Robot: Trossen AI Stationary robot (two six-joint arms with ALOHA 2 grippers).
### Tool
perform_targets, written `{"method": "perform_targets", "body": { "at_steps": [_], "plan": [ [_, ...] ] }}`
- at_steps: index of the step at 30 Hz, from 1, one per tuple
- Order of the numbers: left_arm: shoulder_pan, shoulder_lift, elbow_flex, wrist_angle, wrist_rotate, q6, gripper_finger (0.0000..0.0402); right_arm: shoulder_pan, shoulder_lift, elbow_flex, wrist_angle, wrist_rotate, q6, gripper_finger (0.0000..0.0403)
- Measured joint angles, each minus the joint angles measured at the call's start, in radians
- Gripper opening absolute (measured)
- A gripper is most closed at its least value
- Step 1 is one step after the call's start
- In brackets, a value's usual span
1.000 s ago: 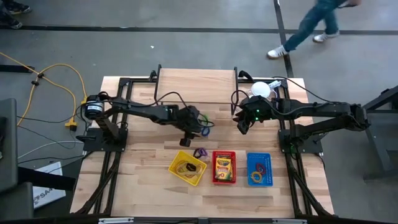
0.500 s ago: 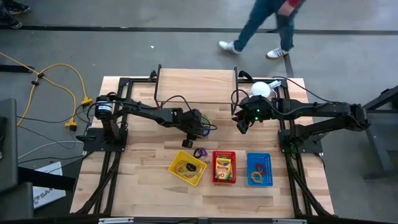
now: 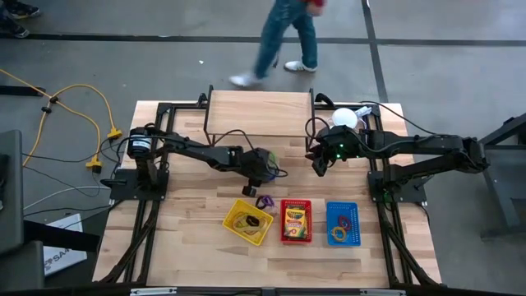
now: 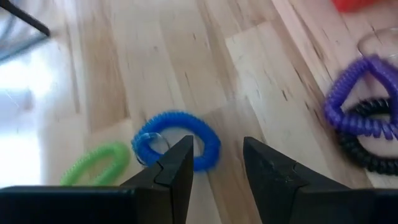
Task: Pick & Place Office Desk Supplies
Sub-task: Put the blue spring keychain into the blue bin
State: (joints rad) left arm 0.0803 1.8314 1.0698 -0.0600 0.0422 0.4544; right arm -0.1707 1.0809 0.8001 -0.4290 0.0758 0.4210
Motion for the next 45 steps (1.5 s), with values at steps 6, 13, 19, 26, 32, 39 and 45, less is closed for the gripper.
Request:
{"method": "perform_targets", "body": {
  "at_steps": [6,13,19,26,32,39,45],
  "plan": [
    [0.001,0.019,0.003,0.038,0.000,0.003,0.0133,0.000,0.000,0.000,0.002,0.000,0.000,0.0120],
    [0.002,0.045,0.013,0.024,0.001,-0.017,0.0133,0.000,0.000,0.000,0.001,0.000,0.000,0.0120],
    [0.016,0.068,0.066,-0.056,0.016,-0.044,0.0133,0.000,0.000,0.000,0.003,0.000,0.000,0.0120],
    [0.022,0.093,0.093,-0.097,0.040,-0.064,0.0133,0.000,0.000,0.000,0.000,0.000,0.000,0.0120],
    [0.027,0.104,0.093,-0.101,0.068,-0.086,0.0133,0.000,0.000,0.000,0.000,0.000,0.000,0.0120],
    [0.027,0.105,0.095,-0.115,0.067,-0.111,0.0133,0.000,0.000,0.000,0.000,0.000,0.000,0.0120],
    [0.027,0.105,0.095,-0.126,0.067,-0.119,0.0133,0.000,0.000,0.000,0.000,0.000,0.000,0.0120]
  ]
}}
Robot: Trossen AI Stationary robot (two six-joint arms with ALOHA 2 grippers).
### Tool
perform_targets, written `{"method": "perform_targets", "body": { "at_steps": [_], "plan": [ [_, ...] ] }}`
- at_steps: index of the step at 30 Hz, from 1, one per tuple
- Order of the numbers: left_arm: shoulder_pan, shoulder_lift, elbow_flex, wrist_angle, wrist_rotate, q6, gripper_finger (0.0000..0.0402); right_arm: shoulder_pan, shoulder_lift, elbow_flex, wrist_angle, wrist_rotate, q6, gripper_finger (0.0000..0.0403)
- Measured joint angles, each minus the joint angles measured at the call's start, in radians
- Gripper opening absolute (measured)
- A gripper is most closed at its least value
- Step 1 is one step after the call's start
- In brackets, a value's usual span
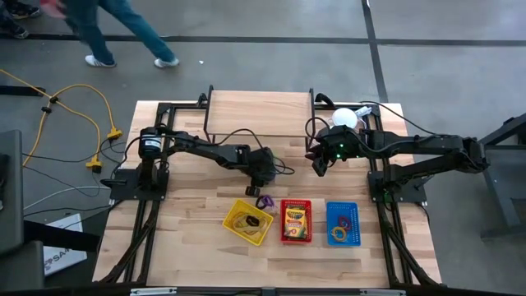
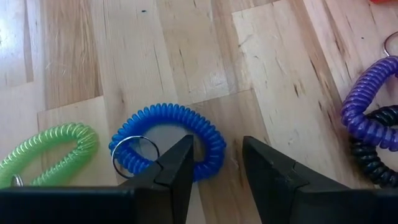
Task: Pick & Place Office Desk Supplies
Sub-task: Put the blue spring keychain into the blue bin
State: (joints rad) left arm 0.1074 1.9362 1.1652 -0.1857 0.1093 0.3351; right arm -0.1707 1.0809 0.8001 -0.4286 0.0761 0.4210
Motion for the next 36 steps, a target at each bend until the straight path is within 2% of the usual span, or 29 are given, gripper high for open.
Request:
{"method": "perform_targets", "body": {
  "at_steps": [9,19,36],
  "plan": [
    [0.000,0.000,0.000,-0.005,-0.001,-0.003,0.0131,0.000,0.000,0.000,0.000,0.000,0.000,0.0120],
    [-0.001,0.001,-0.001,-0.007,0.005,-0.004,0.0074,0.000,0.000,0.000,0.000,0.000,0.000,0.0120],
    [-0.003,0.002,0.002,-0.003,-0.002,-0.009,0.0071,0.000,0.000,0.001,0.000,0.000,0.000,0.0120]
  ]
}}
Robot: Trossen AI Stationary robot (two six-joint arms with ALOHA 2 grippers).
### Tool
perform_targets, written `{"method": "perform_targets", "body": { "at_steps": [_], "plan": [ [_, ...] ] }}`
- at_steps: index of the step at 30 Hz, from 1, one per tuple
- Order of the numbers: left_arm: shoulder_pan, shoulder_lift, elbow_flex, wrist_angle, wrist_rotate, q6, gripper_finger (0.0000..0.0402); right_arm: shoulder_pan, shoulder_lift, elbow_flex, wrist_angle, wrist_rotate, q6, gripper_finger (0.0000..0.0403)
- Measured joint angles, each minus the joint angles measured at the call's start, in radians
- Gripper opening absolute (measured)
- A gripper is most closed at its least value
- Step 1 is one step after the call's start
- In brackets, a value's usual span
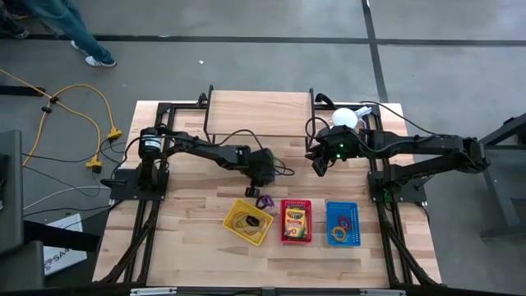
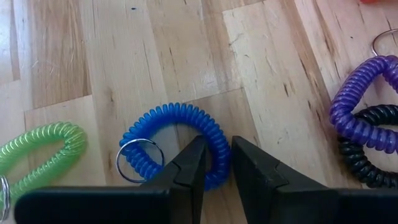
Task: Pick & Place Office Desk Supplies
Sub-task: Put the blue spring keychain into the blue bin
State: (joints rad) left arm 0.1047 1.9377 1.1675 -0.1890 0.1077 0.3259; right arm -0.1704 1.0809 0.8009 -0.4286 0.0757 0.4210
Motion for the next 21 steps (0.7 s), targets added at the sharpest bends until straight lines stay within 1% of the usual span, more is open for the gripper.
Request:
{"method": "perform_targets", "body": {
  "at_steps": [7,14,21],
  "plan": [
    [-0.005,0.000,0.000,0.002,-0.005,-0.002,0.0069,0.000,0.000,0.000,0.000,0.000,0.000,0.0120],
    [-0.005,0.000,0.001,0.004,-0.001,-0.006,0.0040,0.000,0.000,0.000,0.000,0.000,0.000,0.0120],
    [-0.005,-0.005,0.001,0.006,-0.002,-0.013,0.0036,0.000,0.000,0.000,0.000,0.000,0.000,0.0120]
  ]
}}
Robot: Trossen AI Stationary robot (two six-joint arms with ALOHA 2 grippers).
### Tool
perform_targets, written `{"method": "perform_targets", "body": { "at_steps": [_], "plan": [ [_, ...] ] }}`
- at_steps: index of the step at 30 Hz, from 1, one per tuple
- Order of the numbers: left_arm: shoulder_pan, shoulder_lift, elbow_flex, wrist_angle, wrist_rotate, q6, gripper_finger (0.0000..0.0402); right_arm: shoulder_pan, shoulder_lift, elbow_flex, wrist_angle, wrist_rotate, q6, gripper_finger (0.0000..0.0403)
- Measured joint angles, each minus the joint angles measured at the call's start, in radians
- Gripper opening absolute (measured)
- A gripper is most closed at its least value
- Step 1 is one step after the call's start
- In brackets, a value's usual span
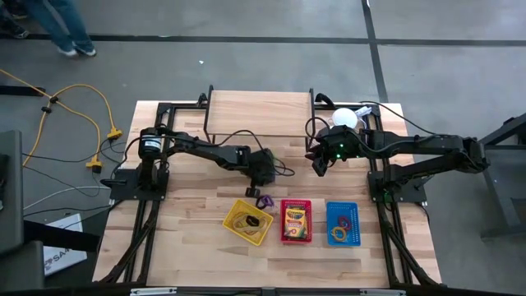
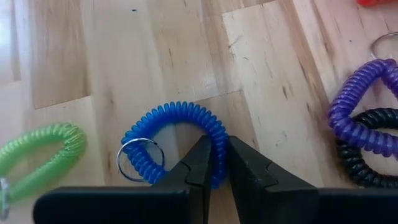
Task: Pick & Place Office Desk Supplies
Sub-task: Put the blue spring keychain into the blue bin
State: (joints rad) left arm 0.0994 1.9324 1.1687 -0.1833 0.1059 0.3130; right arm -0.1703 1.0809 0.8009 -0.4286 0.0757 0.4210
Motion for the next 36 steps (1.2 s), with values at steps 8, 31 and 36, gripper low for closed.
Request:
{"method": "perform_targets", "body": {
  "at_steps": [8,31,36],
  "plan": [
    [0.001,-0.094,-0.001,0.015,-0.003,-0.022,0.0035,0.000,0.000,0.000,0.000,0.000,0.000,0.0120],
    [0.000,-0.296,0.001,0.096,0.174,-0.180,0.0035,0.000,0.000,0.000,0.000,0.000,0.000,0.0120],
    [0.000,-0.296,0.001,0.139,0.240,-0.267,0.0035,0.000,0.000,0.000,0.000,0.000,-0.005,0.0120]
  ]
}}
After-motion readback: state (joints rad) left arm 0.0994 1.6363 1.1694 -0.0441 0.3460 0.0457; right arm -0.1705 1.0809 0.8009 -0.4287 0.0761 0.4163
